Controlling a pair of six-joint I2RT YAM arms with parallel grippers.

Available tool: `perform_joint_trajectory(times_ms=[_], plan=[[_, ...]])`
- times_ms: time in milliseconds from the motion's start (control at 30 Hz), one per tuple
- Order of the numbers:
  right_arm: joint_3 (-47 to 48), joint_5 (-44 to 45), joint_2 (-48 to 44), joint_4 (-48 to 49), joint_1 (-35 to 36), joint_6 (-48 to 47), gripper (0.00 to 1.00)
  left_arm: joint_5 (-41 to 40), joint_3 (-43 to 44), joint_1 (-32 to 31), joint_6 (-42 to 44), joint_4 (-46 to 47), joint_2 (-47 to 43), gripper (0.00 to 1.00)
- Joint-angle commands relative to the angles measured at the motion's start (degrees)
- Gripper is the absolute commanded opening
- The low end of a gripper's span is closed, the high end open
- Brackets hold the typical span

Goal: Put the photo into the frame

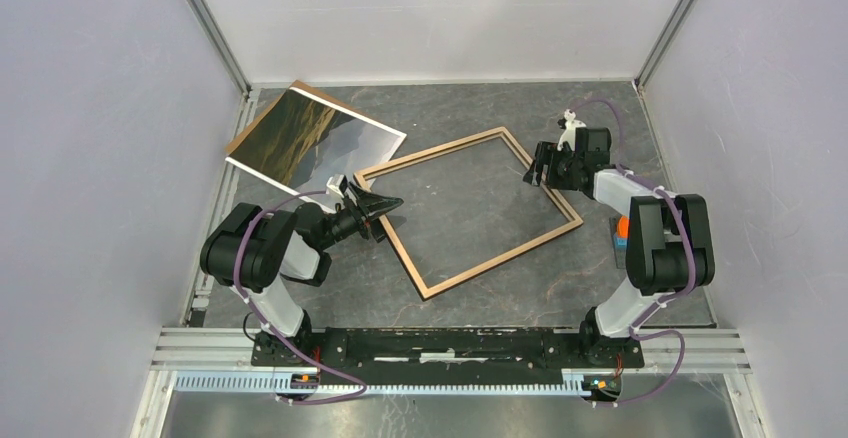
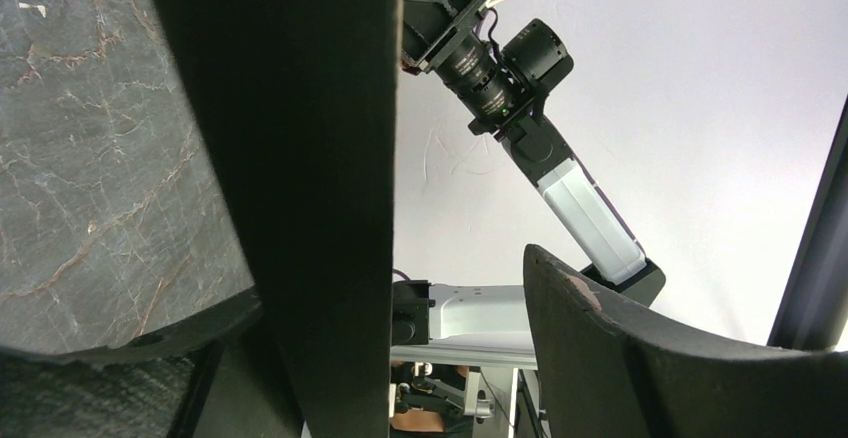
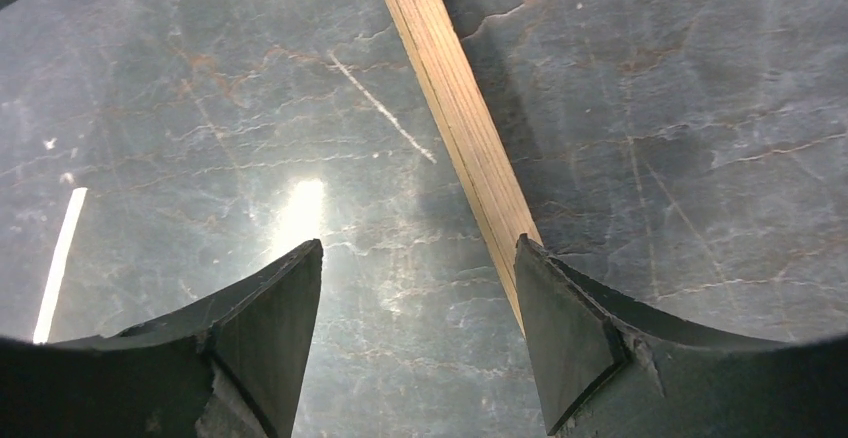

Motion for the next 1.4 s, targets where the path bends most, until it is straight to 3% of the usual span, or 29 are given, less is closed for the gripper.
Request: perform_joint_trajectory(times_ms=[0,100,467,567,667,733,1167,1367], plan=[[-3.34,-8.63,-1.49,-0.14,0.17,3.86,0.76,0.74,1.7,-0.28,-2.34,5.86,-0.67,0.75],[-3.36,-8.5,-1.47,-0.41,-0.31,3.64,0.76,0.59,1.75,-0.28,-2.49,5.86,-1.56,0.68],[-4.1,-6.01,-1.11,-0.98,-1.67,1.76,0.76,-0.34,0.83,-0.28,-3.0,5.88,-2.76,0.6],[-4.28,-6.91,-0.57,-0.47,-1.7,2.07,0.76,-0.33,1.0,-0.28,-3.47,5.86,-2.7,0.61],[-5.0,-8.35,-0.72,0.1,-1.69,2.89,0.76,-0.38,1.0,-0.28,-3.69,5.88,-2.69,0.74],[-5.29,-9.14,-1.01,0.5,-1.68,3.26,0.76,-0.37,0.91,-0.27,-3.96,5.86,-2.45,0.75],[-6.38,-11.59,-1.71,0.88,-1.68,4.38,0.76,-0.43,1.13,-0.28,-4.58,5.86,-3.08,0.49],[-8.04,-15.06,-2.74,1.94,-1.74,5.73,0.76,-0.76,1.44,-0.22,-4.6,5.86,-3.27,0.55]])
